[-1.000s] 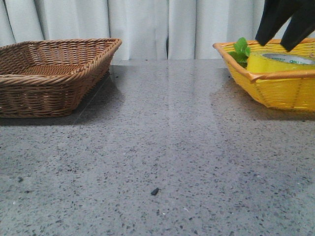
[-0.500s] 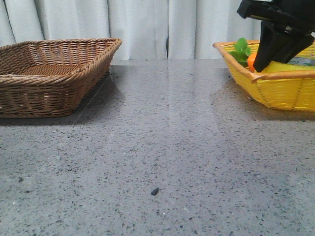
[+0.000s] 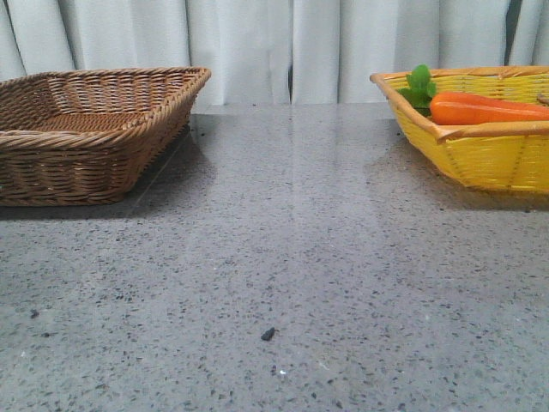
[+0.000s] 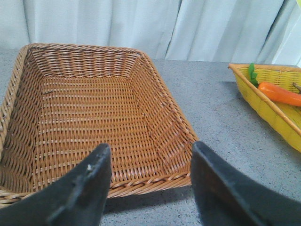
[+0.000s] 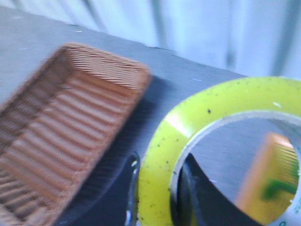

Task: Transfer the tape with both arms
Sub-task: 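Set the tape roll on the table between the baskets, release right gripper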

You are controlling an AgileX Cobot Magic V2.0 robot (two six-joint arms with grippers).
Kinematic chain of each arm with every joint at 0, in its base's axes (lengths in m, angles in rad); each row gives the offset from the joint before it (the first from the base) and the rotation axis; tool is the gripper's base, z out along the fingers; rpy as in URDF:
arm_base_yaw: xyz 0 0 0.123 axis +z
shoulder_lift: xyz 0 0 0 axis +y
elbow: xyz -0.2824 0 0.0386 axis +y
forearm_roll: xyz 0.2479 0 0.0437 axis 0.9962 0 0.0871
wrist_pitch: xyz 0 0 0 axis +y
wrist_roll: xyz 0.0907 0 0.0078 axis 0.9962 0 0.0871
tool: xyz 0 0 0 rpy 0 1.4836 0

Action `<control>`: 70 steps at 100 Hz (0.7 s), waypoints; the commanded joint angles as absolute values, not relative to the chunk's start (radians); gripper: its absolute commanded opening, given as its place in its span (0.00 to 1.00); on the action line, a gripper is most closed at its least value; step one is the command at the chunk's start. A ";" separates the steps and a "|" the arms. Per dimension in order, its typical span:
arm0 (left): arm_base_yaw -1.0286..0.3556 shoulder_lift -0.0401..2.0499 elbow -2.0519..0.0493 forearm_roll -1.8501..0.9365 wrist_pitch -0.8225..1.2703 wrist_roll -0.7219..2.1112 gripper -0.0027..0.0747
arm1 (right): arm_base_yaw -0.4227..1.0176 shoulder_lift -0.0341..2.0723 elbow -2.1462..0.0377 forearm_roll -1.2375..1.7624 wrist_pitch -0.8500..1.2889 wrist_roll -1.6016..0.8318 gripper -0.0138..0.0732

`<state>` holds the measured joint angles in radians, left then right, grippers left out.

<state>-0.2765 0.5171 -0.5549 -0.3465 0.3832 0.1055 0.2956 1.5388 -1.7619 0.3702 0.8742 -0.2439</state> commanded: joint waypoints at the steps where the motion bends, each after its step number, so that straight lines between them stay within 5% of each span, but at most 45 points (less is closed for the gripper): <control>1: -0.286 0.536 -0.589 -0.363 0.309 0.105 0.48 | 0.385 1.563 -1.796 0.375 0.818 -0.250 0.10; 36: -0.286 0.549 -0.587 -0.363 0.360 0.105 0.48 | 0.480 1.849 -1.796 0.217 0.866 -0.143 0.12; 48: -0.286 0.549 -0.587 -0.363 0.434 0.105 0.48 | 0.480 1.860 -1.796 0.192 0.870 -0.111 0.24; 63: -0.288 0.549 -0.593 -0.363 0.462 0.105 0.48 | 0.480 1.824 -1.798 0.227 0.870 -0.111 0.52; 70: -0.294 0.549 -0.607 -0.363 0.462 0.107 0.48 | 0.480 1.778 -1.798 0.227 0.872 -0.111 0.55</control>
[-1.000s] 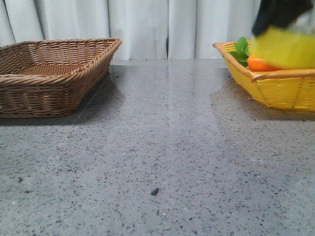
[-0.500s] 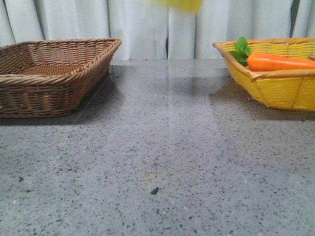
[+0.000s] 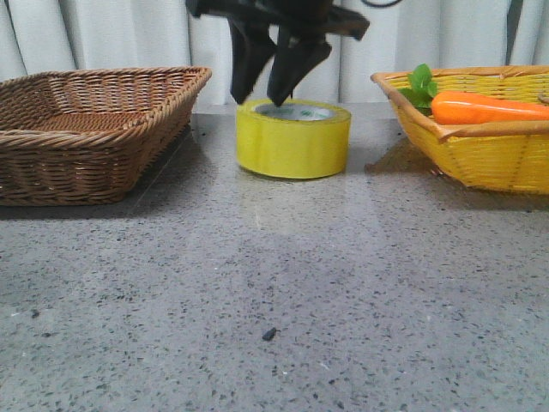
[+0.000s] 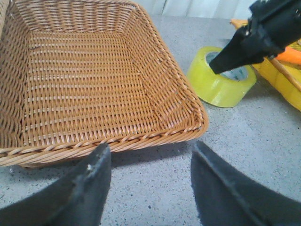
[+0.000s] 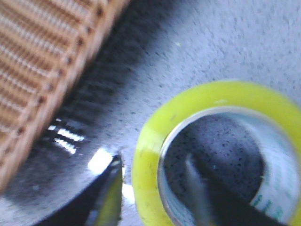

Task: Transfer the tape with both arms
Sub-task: 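Set the tape roll on the table between the baskets, release right gripper, then move the left gripper over the tape roll and lower it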

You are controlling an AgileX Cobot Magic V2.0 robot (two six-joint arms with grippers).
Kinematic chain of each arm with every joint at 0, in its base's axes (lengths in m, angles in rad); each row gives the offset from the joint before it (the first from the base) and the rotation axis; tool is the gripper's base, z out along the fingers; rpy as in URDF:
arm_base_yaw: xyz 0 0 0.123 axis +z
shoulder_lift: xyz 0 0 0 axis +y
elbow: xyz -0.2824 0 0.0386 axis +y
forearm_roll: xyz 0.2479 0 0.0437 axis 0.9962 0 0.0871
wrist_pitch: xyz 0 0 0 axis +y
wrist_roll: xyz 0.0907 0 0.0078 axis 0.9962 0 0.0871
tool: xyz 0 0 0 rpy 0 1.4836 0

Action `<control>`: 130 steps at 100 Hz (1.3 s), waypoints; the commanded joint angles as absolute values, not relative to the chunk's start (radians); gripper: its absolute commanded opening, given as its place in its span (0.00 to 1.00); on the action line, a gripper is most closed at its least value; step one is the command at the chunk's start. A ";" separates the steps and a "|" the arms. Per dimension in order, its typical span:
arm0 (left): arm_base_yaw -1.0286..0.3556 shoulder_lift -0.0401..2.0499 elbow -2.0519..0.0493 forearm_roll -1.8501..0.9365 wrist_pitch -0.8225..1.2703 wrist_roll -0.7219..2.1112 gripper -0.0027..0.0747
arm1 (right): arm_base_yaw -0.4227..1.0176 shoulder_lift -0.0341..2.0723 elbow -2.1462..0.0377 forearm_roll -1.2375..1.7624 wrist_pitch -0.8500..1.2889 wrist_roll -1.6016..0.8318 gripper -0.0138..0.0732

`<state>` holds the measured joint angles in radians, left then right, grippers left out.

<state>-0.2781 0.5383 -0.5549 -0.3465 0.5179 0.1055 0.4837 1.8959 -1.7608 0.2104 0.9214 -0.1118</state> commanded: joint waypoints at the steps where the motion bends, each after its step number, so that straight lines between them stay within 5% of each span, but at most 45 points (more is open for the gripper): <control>1: -0.295 0.549 -0.609 -0.363 0.464 0.109 0.48 | 0.480 1.772 -1.798 0.227 0.872 -0.111 0.55; 12: -0.311 0.564 -0.669 -0.363 0.479 0.140 0.48 | 0.480 1.657 -1.798 0.227 0.888 -0.111 0.47; 31: -0.364 0.668 -0.851 -0.363 0.553 0.191 0.48 | 0.496 1.379 -1.747 0.227 0.952 -0.148 0.07; 79: -0.620 1.195 -1.267 -0.361 0.589 0.258 0.44 | 0.508 0.584 -1.096 0.111 0.685 -0.042 0.09; 117: -0.624 1.694 -1.740 -0.299 0.845 0.221 0.45 | 0.508 0.476 -1.000 0.127 0.769 0.069 0.09; 130: -0.624 1.778 -1.821 -0.156 0.879 0.127 0.56 | 0.508 0.476 -1.000 0.143 0.787 0.069 0.09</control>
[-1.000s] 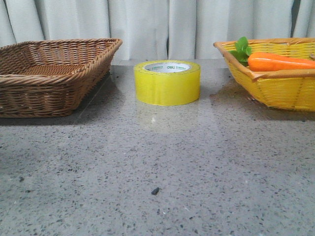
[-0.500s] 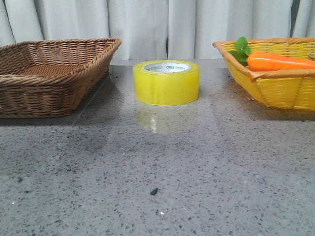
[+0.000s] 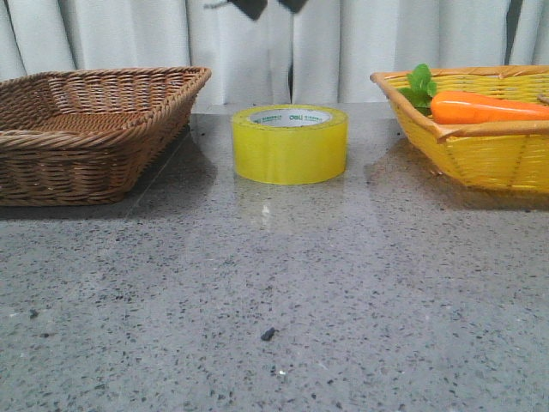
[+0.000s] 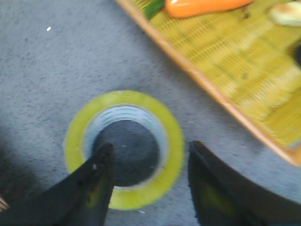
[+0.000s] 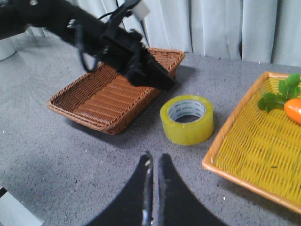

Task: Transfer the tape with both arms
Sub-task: 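Move the left gripper over the tape roll and lower it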

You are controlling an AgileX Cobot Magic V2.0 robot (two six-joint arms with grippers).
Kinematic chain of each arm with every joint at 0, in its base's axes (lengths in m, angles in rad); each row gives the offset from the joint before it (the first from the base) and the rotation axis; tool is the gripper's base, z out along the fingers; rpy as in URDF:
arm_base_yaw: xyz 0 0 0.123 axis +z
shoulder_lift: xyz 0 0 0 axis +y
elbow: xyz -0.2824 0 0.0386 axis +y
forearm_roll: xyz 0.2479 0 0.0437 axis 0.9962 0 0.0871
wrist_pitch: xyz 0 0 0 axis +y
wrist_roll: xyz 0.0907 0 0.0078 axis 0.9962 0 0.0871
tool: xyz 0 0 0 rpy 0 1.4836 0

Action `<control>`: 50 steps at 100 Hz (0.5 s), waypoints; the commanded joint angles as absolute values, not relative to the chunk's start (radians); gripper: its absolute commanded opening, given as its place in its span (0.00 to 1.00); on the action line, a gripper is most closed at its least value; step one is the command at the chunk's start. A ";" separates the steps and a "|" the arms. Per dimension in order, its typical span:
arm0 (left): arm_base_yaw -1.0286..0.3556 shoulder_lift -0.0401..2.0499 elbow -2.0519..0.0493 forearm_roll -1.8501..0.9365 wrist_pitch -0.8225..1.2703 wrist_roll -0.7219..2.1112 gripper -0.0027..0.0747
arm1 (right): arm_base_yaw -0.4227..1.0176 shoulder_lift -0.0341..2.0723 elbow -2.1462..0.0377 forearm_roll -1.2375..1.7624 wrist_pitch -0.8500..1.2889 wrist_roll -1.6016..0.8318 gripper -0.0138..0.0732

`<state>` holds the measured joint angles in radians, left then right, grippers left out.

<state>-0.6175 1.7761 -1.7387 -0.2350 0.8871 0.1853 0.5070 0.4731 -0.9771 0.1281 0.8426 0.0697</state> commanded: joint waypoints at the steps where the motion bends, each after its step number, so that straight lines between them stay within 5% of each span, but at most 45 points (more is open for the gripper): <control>1: -0.624 1.785 -1.823 -0.152 0.882 0.127 0.58 | 0.508 0.476 -1.000 0.143 0.789 0.069 0.09; 12: -0.617 1.813 -1.828 -0.152 0.875 0.125 0.71 | 0.508 0.476 -1.000 0.146 0.789 0.069 0.09; 50: -0.617 1.912 -1.824 -0.147 0.831 0.125 0.69 | 0.508 0.476 -1.000 0.146 0.791 0.069 0.09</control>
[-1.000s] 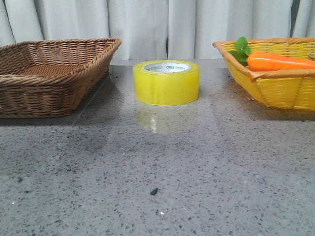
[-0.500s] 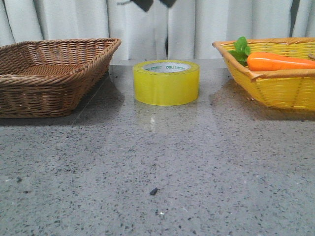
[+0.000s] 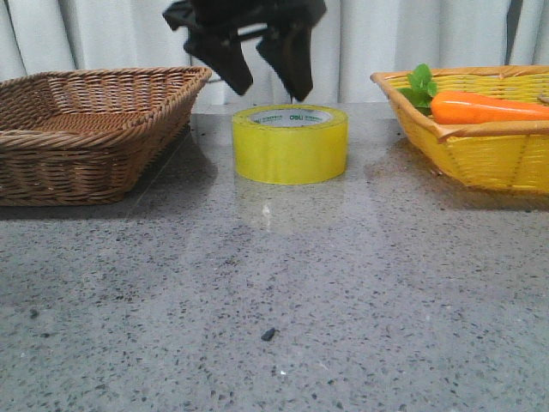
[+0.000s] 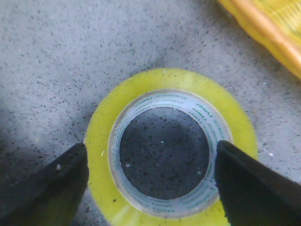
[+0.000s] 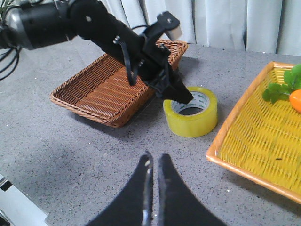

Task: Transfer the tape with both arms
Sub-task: 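Move the left gripper over the tape roll and lower it, then close the left gripper on the tape roll's rim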

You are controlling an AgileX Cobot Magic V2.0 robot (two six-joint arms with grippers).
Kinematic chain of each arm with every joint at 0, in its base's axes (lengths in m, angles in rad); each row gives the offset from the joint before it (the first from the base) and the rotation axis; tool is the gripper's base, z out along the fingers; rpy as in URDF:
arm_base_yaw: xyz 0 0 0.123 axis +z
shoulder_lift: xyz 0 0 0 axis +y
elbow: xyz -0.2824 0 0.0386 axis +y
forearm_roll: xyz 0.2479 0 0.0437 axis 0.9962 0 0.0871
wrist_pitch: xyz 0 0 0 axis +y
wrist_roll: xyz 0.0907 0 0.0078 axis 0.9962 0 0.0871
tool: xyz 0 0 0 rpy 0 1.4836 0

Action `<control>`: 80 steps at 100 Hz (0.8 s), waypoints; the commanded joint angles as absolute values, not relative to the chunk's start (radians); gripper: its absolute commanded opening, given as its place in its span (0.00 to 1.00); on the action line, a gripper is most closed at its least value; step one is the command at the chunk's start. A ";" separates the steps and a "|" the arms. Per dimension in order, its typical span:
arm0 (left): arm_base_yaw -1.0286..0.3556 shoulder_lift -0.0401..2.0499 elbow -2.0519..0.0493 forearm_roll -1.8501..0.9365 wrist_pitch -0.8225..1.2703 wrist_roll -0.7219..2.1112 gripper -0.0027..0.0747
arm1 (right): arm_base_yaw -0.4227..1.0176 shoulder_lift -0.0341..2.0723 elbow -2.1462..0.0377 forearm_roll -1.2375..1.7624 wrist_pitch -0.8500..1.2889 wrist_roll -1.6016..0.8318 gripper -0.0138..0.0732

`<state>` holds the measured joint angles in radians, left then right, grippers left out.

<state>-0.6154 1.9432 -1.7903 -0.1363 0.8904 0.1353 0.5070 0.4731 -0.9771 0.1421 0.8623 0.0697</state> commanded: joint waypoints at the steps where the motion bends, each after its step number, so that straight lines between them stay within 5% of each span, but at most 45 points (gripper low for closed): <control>1: -0.617 1.916 -1.824 -0.147 0.831 0.125 0.69 | 0.508 0.476 -1.000 0.146 0.791 0.069 0.09; 33: -0.617 1.986 -1.824 -0.154 0.824 0.125 0.65 | 0.508 0.476 -1.000 0.147 0.797 0.069 0.09; 64: -0.617 1.993 -1.821 -0.152 0.826 0.125 0.21 | 0.508 0.476 -1.000 0.147 0.800 0.069 0.09; 72: -0.617 1.993 -1.821 -0.150 0.830 0.125 0.24 | 0.508 0.476 -1.000 0.147 0.802 0.069 0.09; 80: -0.617 1.993 -1.828 -0.150 0.834 0.125 0.39 | 0.508 0.476 -1.000 0.147 0.802 0.069 0.09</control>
